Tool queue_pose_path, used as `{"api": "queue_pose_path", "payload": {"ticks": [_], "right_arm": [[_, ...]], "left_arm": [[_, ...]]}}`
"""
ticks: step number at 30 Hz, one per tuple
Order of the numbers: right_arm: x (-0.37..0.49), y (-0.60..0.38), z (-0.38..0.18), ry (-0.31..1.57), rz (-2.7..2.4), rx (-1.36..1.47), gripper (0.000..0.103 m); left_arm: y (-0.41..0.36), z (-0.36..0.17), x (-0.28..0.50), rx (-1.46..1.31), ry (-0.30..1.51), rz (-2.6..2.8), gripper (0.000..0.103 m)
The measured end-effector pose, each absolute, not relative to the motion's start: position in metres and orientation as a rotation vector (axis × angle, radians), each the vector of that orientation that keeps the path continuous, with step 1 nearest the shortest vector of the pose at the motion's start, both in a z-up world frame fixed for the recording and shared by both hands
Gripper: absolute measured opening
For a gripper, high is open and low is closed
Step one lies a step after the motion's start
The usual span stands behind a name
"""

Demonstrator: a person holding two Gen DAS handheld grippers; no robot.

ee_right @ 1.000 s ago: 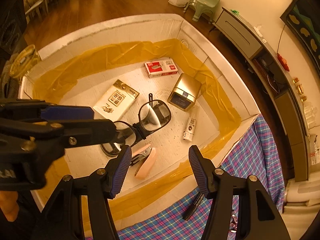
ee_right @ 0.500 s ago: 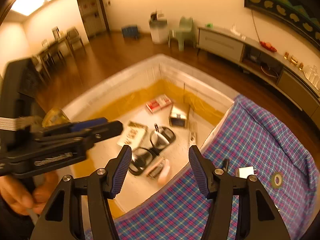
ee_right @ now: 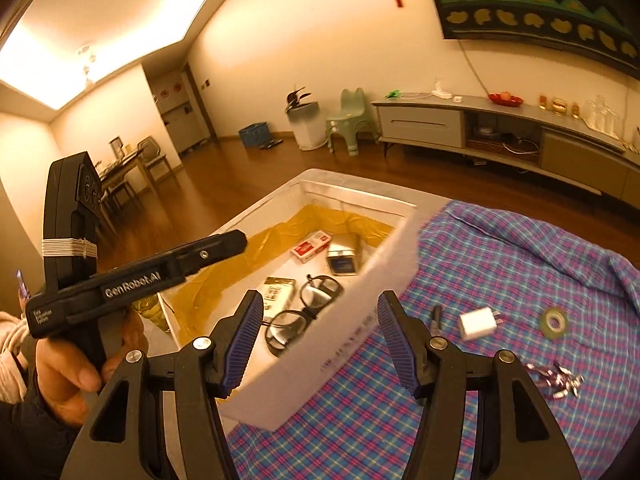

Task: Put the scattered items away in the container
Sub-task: 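Move both open tools back over the marker and purple figure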

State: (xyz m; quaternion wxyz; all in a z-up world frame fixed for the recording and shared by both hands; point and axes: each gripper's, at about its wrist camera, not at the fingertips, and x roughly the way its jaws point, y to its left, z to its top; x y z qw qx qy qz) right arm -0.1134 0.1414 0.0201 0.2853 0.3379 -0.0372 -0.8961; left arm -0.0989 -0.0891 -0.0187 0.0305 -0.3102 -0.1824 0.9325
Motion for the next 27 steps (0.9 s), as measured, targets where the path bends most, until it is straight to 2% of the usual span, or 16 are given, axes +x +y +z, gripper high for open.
{"api": "queue_pose_path", "payload": {"ticks": [4, 11, 18, 27], "right_arm": [[-0.109, 0.173, 0.012, -0.174, -2.423, 0.909, 0.061], [-0.106, 0.225, -0.005, -0.250, -2.500, 0.934, 0.061], [-0.113, 0.264, -0.040, -0.138, -2.610, 1.084, 0.061], [-0.154, 0.321, -0.093, -0.036, -2.611, 1.327, 0.061]], "left_arm": [[-0.069, -0.019, -0.102, -0.970, -0.553, 2.813, 0.045], [-0.010, -0.023, -0.104, -0.977, -0.409, 2.757, 0.045], [0.044, -0.046, -0.120, -1.095, -0.298, 2.678, 0.045], [0.067, -0.104, -0.159, -1.341, -0.382, 2.586, 0.049]]}}
